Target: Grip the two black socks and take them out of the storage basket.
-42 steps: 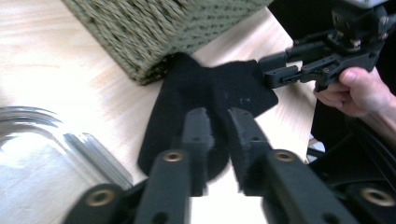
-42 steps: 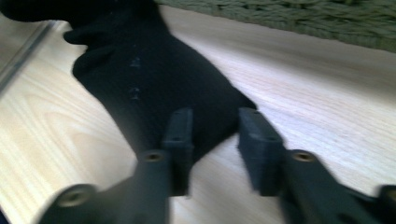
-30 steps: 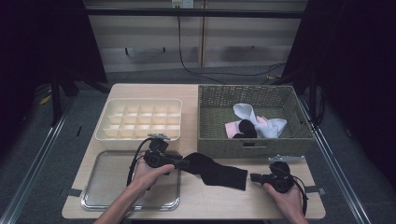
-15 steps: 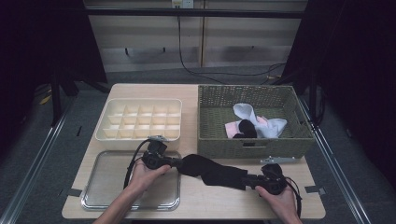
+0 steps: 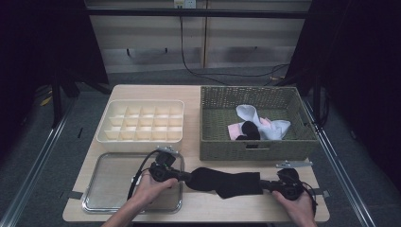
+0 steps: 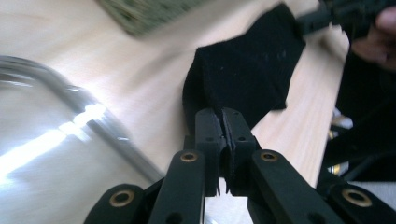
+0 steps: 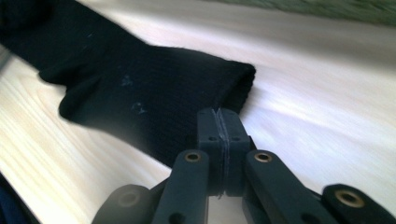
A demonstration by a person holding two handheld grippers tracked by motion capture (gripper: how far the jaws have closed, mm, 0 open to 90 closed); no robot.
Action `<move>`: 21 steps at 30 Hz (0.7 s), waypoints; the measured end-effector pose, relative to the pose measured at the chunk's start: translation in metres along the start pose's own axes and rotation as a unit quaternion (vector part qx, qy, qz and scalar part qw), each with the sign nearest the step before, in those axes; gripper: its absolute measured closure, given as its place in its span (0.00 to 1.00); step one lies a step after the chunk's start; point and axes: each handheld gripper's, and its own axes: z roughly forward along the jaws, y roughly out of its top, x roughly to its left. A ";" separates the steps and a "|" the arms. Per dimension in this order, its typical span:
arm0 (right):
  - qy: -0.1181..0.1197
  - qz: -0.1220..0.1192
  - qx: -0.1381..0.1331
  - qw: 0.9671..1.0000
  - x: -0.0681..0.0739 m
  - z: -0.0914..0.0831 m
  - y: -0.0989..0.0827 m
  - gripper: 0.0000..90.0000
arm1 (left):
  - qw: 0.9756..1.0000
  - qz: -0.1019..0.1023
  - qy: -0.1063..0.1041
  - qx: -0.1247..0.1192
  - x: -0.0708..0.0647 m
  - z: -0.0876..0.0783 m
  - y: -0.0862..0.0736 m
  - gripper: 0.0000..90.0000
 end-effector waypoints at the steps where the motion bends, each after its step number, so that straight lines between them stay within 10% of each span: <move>1: -0.003 0.004 -0.002 1.000 -0.004 -0.004 -0.003 1.00 | 1.000 0.002 -0.006 0.006 -0.002 0.003 0.000 0.96; 4: -0.013 0.018 -0.004 1.000 -0.016 -0.016 -0.012 1.00 | 0.999 -0.002 -0.037 0.013 -0.009 0.012 -0.003 0.97; 11: -0.012 0.043 -0.016 0.999 -0.028 -0.025 -0.020 0.99 | 1.000 0.002 0.012 0.024 -0.011 0.023 -0.006 0.95; 21: -0.009 0.037 -0.035 0.999 -0.023 -0.022 -0.015 0.86 | 1.000 0.006 0.021 0.004 0.000 0.019 -0.002 0.79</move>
